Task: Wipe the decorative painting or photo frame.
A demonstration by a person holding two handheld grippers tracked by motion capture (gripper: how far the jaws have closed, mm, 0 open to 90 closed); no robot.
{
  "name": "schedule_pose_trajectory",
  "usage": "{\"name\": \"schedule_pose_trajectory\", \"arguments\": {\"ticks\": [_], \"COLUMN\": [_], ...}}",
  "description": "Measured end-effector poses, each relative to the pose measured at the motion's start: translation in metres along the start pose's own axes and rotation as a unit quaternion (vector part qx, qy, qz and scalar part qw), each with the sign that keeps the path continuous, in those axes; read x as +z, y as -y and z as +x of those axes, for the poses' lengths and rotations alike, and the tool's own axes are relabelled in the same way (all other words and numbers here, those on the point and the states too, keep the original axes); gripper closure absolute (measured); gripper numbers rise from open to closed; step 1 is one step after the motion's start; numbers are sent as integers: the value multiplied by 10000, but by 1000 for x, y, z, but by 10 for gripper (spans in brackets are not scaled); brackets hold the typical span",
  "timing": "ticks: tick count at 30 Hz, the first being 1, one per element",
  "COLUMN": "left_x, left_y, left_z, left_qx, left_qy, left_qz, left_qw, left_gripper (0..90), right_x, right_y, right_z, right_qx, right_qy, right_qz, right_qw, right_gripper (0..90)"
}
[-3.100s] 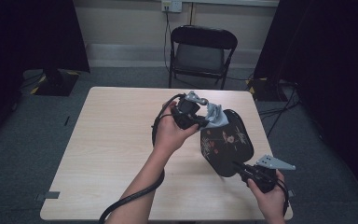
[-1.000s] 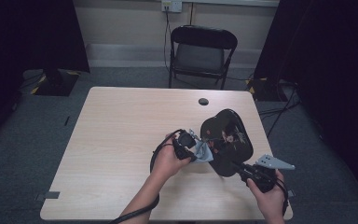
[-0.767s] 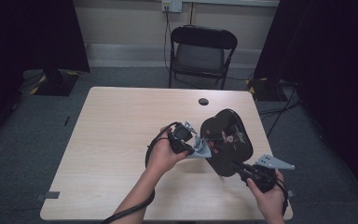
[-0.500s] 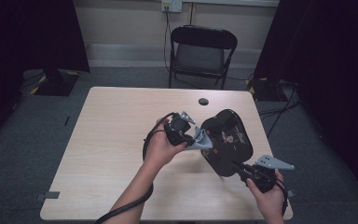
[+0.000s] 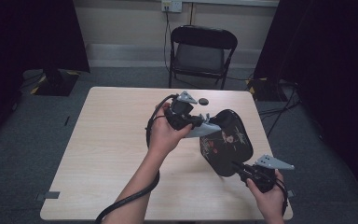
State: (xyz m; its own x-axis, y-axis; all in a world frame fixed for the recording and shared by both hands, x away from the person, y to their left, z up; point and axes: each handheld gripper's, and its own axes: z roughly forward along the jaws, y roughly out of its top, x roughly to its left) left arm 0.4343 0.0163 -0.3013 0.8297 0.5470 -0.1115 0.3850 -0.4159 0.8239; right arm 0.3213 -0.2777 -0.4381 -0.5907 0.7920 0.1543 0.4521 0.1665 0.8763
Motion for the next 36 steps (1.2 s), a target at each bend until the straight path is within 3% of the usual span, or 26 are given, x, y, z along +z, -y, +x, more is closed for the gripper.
{"name": "schedule_pose_trajectory", "arguments": {"ticks": [2, 6, 10, 16, 21, 27, 30, 36], "left_x": [2, 14, 33, 57, 67, 70, 71, 75], "left_y": [-2, 7, 35, 81, 109, 130, 139, 149], "left_z": [-2, -5, -3, -2, -4, -5, -6, -9], "left_qx": [30, 161, 94, -53, -125, -127, -55, 3], "left_qy": [-6, 17, 68, 122, 154, 208, 226, 141], "left_qz": [45, 418, 795, 1175, 1382, 1494, 1538, 1551], "left_qw": [10000, 9990, 9968, 9930, 9902, 9885, 9878, 9878], "left_gripper": [852, 861, 864, 865, 861, 831, 771, 518], "right_x": [0, 0, 0, 0, 0, 0, 0, 1], "right_y": [0, 0, 0, 0, -1, -1, -1, -1], "right_z": [0, 0, 0, 0, 0, 1, 1, 2], "right_qx": [1, -2, -10, -10, -7, -11, -15, -27], "right_qy": [-1, 6, 5, 0, 10, 18, 26, 39], "right_qz": [1, 7, 9, 10, 19, 9, 13, 14], "right_qw": [10000, 10000, 10000, 10000, 10000, 10000, 10000, 10000], "right_gripper": [786, 786, 786, 786, 786, 785, 785, 784]}}
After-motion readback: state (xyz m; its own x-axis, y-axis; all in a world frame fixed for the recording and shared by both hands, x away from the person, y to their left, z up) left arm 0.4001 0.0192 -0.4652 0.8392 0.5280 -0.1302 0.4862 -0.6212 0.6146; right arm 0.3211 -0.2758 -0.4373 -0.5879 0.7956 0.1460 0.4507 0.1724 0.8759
